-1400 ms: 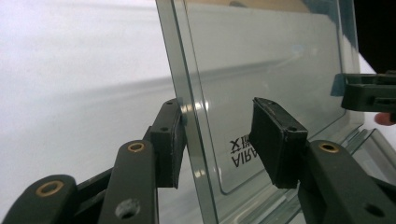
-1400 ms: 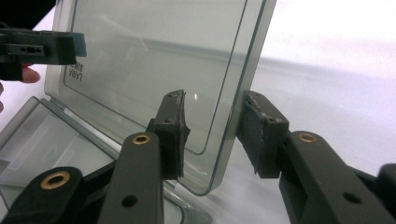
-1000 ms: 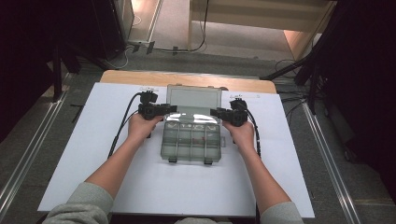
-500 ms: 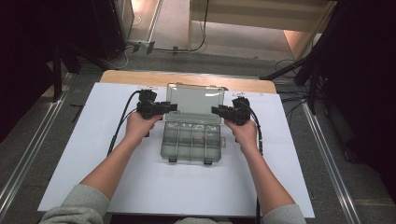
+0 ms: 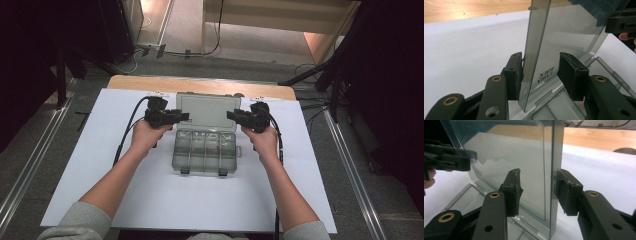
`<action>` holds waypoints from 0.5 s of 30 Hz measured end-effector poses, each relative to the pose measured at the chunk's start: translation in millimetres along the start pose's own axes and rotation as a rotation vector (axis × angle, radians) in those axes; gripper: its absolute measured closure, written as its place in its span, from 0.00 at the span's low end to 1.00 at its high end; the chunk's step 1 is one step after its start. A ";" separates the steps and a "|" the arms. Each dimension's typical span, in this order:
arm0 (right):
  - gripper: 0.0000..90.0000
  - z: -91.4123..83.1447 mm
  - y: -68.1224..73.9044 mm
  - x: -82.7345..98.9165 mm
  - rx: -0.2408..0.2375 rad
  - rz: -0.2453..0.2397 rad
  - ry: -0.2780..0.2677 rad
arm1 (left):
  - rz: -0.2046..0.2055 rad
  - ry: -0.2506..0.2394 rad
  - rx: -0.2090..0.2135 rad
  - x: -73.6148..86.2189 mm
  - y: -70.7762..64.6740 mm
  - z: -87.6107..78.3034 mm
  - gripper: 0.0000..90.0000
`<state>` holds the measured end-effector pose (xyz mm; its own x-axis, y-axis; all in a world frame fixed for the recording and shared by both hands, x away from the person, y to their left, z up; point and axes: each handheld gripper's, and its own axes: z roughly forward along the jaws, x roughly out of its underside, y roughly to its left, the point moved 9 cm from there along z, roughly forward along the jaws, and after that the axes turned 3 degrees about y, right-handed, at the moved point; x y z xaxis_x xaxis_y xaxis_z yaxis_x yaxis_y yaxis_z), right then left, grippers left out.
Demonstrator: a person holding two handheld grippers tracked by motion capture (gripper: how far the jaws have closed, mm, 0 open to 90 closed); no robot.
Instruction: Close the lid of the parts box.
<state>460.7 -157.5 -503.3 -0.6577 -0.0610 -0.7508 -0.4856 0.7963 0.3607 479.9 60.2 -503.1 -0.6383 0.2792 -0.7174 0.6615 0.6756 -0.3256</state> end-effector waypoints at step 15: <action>0.62 -15.6 13.9 8.3 -0.024 -0.040 0.019 | 0.039 -0.015 0.019 7.7 -8.9 -11.3 0.60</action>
<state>439.5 -156.3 -495.8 -0.6478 -0.1040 -0.7547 -0.5256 0.7782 0.3438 464.7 64.0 -498.7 -0.6060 0.2945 -0.7389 0.6929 0.6516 -0.3086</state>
